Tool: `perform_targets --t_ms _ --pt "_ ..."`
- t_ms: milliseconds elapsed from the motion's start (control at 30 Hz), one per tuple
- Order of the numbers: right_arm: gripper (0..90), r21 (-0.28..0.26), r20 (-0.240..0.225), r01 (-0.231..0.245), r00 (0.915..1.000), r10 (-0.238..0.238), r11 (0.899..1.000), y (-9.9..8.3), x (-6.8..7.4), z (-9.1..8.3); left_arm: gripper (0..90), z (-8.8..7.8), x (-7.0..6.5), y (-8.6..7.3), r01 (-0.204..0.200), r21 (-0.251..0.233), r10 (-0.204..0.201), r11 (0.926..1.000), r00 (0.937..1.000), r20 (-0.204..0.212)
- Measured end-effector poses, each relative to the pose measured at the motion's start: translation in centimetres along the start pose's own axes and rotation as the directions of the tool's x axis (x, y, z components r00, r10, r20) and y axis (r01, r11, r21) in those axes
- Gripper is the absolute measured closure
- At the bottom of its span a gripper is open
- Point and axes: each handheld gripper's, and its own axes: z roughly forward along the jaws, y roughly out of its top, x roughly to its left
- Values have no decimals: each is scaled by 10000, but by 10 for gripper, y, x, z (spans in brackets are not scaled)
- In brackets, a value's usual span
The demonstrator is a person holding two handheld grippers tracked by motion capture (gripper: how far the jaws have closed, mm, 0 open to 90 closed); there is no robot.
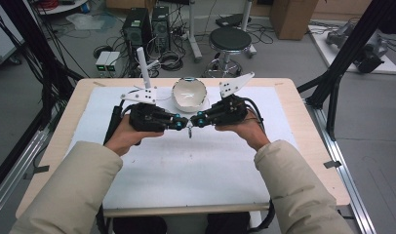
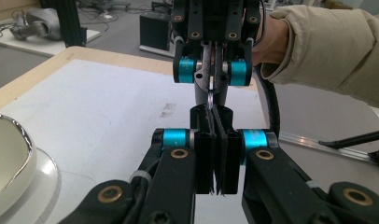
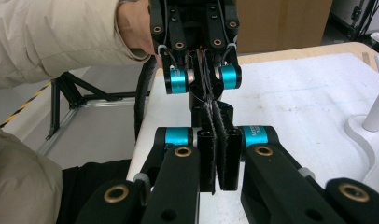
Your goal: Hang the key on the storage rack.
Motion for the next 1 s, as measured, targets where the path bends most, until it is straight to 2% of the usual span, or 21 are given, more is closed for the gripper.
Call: perform_targets --t_ms 133,300,333,367,400,433,467,500,567,600,633,667,700,800,833,867,1000 --pt "888 -78 -167 131 9998 -132 9999 0 0 0 883 -1 0 1 7 -5 -7 10000 9999 144" --pt "858 -292 -77 318 9995 -320 9991 -1 -1 -1 886 -1 -1 1 -141 -107 141 9998 9999 -17" --pt "769 -397 -150 344 9993 -350 9986 -2 -2 -2 886 -1 -2 2 -203 -104 202 9997 9997 -114" --pt "603 -673 -226 342 9991 -358 9971 -3 -3 -2 886 -1 -2 2 -253 -69 252 9997 9994 -221" --pt "603 -673 -226 342 9991 -358 9971 -3 -3 -2 886 -2 -1 2 -239 -60 238 9997 9995 -185" --pt "372 -890 73 -48 10000 54 9960 -4 -3 -2 886 -2 -1 2 -206 -91 204 9997 9996 -219" --pt "372 -890 73 -48 10000 54 9960 -4 -3 -2 886 -4 0 2 -216 -61 215 9997 9993 -296" --pt "164 -677 912 22 9958 40 9977 -5 -1 -3 886 -7 2 2 -234 -88 231 9997 9991 -346" --pt "51 -753 1775 -96 9839 228 9971 -8 2 -6 886 -9 3 2 -226 -123 221 9997 9991 -350" --pt "51 -753 1775 -96 9839 228 9971 -8 2 -6 886 -11 4 3 -209 -164 203 9996 9989 -417" --pt "4 -1060 2286 -94 9730 335 9943 -14 6 -11 886 -13 6 4 -203 -155 195 9997 9987 -473" --pt "4 -1196 2574 -116 9654 423 9928 -18 8 -15 886 -16 8 6 -208 -164 200 9996 9987 -466" --pt "4 -1196 2574 -116 9654 423 9928 -18 8 -15 886 -19 10 8 -245 -155 236 9996 9981 -564" --pt "4 -1498 3326 -251 9401 743 9884 -32 17 -30 885 -31 17 17 -224 -46 220 9997 9971 -731" --pt "4 -1607 3776 -166 9227 770 9869 -39 21 -36 886 -34 19 19 -224 9 224 9997 9966 -791" --pt "4 -1682 4000 -135 9129 808 9857 -43 24 -41 886 -38 22 22 -253 28 255 9997 9957 -892" --pt "4 -2182 5217 -23 8448 1186 9759 -70 38 -64 886 -56 36 30 -192 -25 187 9998 9927 -1194"
